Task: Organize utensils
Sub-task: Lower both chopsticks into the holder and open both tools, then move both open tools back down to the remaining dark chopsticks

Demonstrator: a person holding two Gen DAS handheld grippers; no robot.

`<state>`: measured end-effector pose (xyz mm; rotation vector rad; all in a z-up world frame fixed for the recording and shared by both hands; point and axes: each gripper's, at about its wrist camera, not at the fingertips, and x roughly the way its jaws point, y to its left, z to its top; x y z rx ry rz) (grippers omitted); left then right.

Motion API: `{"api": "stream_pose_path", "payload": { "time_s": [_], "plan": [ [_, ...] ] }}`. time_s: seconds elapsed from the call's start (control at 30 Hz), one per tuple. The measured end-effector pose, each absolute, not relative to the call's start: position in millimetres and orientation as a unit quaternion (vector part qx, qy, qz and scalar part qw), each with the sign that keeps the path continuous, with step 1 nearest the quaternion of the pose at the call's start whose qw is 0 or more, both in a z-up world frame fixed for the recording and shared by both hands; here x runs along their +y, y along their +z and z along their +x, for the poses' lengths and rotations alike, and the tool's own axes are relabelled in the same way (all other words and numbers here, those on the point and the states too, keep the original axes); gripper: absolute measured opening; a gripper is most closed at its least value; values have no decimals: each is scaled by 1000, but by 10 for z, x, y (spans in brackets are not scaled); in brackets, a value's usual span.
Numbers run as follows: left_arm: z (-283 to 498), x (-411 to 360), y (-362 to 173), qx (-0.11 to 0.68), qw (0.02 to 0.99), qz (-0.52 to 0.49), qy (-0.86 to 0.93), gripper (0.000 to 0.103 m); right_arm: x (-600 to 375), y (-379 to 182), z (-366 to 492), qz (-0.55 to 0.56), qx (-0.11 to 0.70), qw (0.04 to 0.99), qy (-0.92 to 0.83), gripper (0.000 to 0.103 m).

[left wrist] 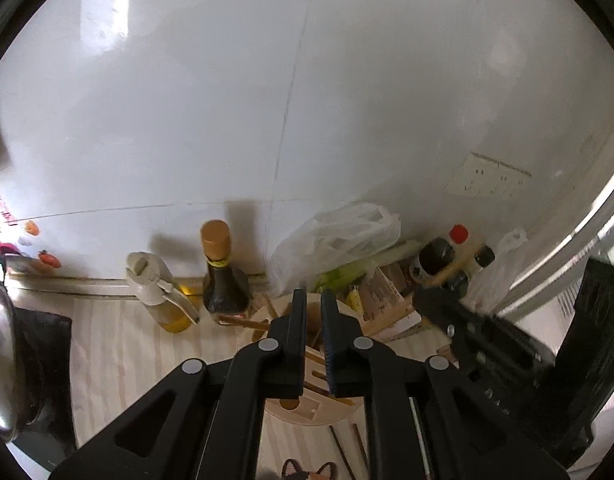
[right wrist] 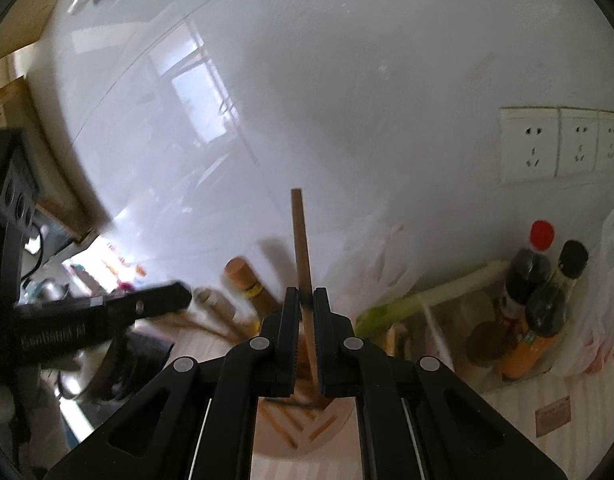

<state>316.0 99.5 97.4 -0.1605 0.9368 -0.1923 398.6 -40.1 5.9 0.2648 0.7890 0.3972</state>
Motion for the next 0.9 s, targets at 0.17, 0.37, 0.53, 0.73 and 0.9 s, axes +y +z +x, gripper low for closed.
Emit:
{"api": "stream_pose_path", "payload": {
  "time_s": [0.17,0.37,0.53,0.73,0.9],
  "plan": [
    [2995,1088,1162,424,901,-74,-54,94,-471,187,3760,125,381,895,195,57],
    [2699,1165,1141,397,917,-34,9,103,-526,293,3533,86,391,905,145,95],
    [2482,1166,905,404,913,-6,52,103,-532,245,3403,45,411,907,86,103],
    [2327,1158,727,421,905,-13,59,103,-549,262,3291,25,408,910,64,103],
    [2197,1149,632,426,902,-12,71,103,-632,195,3238,53,421,903,69,103]
  ]
}}
